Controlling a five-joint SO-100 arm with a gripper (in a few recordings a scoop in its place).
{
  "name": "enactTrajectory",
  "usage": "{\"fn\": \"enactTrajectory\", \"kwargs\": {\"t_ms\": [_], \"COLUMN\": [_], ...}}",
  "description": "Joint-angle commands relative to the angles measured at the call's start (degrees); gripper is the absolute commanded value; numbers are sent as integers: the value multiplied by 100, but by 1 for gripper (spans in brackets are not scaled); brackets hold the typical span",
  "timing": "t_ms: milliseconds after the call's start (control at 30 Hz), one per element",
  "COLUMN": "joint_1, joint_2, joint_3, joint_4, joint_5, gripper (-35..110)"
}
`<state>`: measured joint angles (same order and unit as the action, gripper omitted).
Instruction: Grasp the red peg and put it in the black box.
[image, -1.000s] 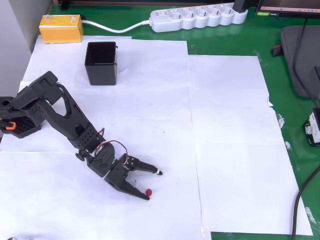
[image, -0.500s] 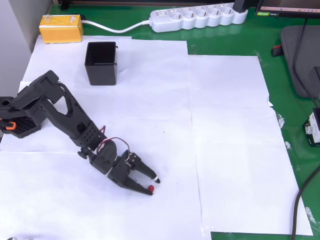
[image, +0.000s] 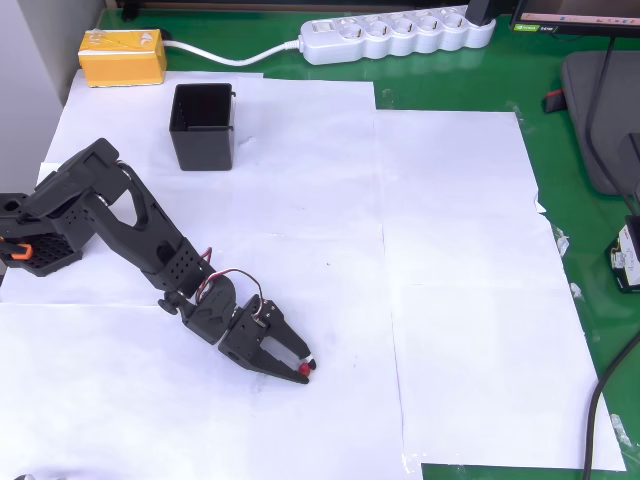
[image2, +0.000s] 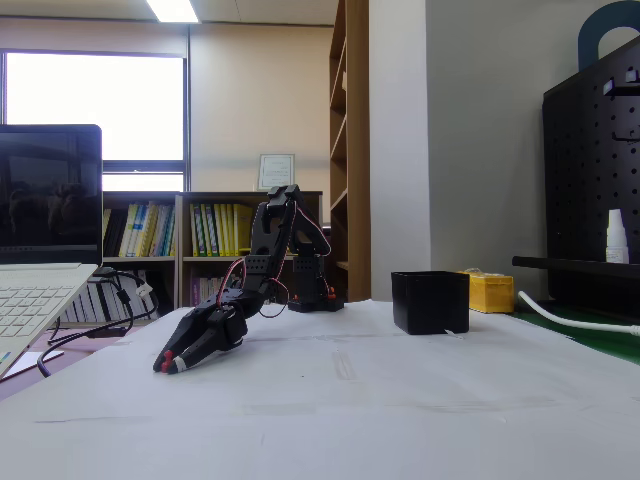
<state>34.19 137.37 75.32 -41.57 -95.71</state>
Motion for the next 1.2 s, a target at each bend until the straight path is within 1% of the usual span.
{"fn": "enactTrajectory", "kwargs": {"t_ms": [0,100,200,267,300,433,600,667,900,1067,1167], "joint_1": [88,53,-26,-79,-105,-237,-448,-554,-1116,-1863,-2505], "joint_2": [-281,-747,-1564,-2013,-2188,-2637,-2918,-3059,-3920,-4632,-5098], "joint_3": [-26,-141,185,791,1063,2285,3691,3911,3718,3472,3287], "joint_4": [290,782,2566,4122,4737,7049,9457,10046,11426,12524,12955], "joint_5": [-211,-193,-9,123,176,439,853,1002,1652,2092,2452], "gripper": [0,0,0,0,0,0,0,0,0,0,0]}}
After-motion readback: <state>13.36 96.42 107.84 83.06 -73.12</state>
